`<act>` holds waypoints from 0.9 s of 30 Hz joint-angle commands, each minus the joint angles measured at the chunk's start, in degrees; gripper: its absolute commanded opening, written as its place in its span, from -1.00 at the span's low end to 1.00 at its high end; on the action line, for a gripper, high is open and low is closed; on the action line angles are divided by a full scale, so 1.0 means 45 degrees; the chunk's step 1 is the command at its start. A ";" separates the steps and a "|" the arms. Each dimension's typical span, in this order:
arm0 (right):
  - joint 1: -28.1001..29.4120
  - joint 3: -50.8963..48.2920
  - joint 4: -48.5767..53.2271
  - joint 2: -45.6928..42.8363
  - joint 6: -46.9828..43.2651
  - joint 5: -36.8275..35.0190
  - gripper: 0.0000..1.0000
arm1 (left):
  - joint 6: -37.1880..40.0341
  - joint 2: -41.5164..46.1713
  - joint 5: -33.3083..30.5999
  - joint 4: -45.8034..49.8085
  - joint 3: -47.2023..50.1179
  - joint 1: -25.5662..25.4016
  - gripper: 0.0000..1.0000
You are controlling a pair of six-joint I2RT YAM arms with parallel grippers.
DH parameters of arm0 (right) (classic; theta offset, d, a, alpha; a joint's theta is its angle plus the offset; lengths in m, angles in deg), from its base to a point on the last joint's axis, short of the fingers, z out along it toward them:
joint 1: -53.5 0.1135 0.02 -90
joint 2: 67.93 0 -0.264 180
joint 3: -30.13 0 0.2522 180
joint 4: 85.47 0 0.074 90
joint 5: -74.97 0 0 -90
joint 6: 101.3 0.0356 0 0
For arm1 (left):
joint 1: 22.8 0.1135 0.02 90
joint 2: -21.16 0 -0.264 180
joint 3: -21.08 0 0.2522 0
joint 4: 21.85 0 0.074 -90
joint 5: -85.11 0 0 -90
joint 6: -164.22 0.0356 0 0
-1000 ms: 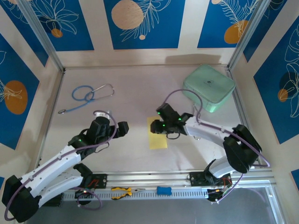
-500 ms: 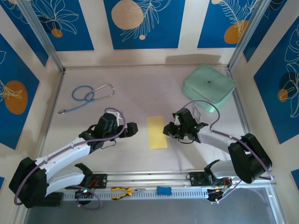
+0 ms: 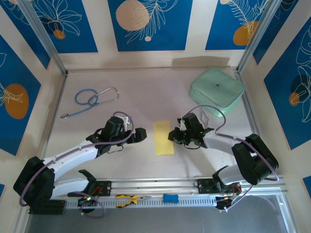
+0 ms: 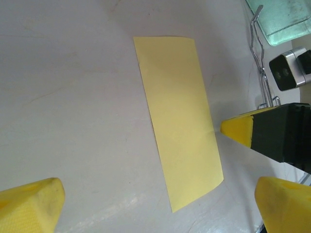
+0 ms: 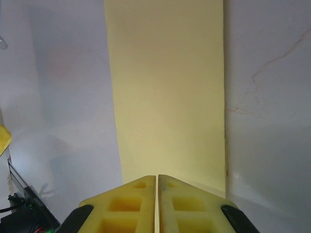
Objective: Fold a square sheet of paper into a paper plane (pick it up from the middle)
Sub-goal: Third fold the triangle at the center of the table.
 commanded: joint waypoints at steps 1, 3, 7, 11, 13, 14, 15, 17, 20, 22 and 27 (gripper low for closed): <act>-0.0078 -0.0084 -0.0369 0.0296 0.0091 0.0504 -0.78 | -0.0073 -0.0271 0.0627 -0.0338 -0.0344 0.0144 0.98; -0.0084 -0.0195 -0.0591 0.0318 0.0204 0.0523 -0.79 | -0.0092 -0.0392 0.0865 -0.0452 -0.0346 0.0144 0.96; -0.0135 -0.0304 -0.0752 0.0356 0.0307 0.0444 -0.78 | -0.0128 -0.0584 0.1100 -0.0706 -0.0312 0.0143 0.96; -0.0157 -0.0380 -0.0715 0.0546 0.0315 0.0406 -0.78 | -0.0076 -0.0806 0.1312 -0.0801 -0.0385 0.0131 0.88; -0.0175 -0.0454 -0.0777 0.0686 0.0337 0.0367 -0.79 | -0.0152 -0.0956 0.1502 -0.1007 -0.0356 0.0137 0.85; -0.0193 -0.0525 -0.0846 0.0788 0.0368 0.0401 -0.78 | -0.0196 -0.1049 0.1624 -0.1163 -0.0353 0.0135 0.84; -0.0204 -0.0573 -0.0917 0.0898 0.0410 0.0438 -0.79 | -0.0221 -0.1134 0.1761 -0.1271 -0.0332 0.0144 0.82; -0.0220 -0.0669 -0.1024 0.1129 0.0464 0.0452 -0.79 | -0.0265 -0.1336 0.1926 -0.1354 -0.0382 0.0133 0.80; -0.0252 -0.0760 -0.1295 0.1636 0.0631 0.0651 -0.80 | -0.0283 -0.1689 0.2239 -0.1459 -0.0501 0.0134 0.75; -0.0140 -0.0906 -0.1831 0.1993 0.0884 0.1030 -0.84 | -0.0323 -0.1972 0.2456 -0.1519 -0.0604 0.0132 0.69; 0.0425 -0.0746 -0.2262 0.2614 0.1258 0.1389 -0.86 | -0.0611 -0.2865 0.3049 -0.1819 -0.0820 0.0155 0.43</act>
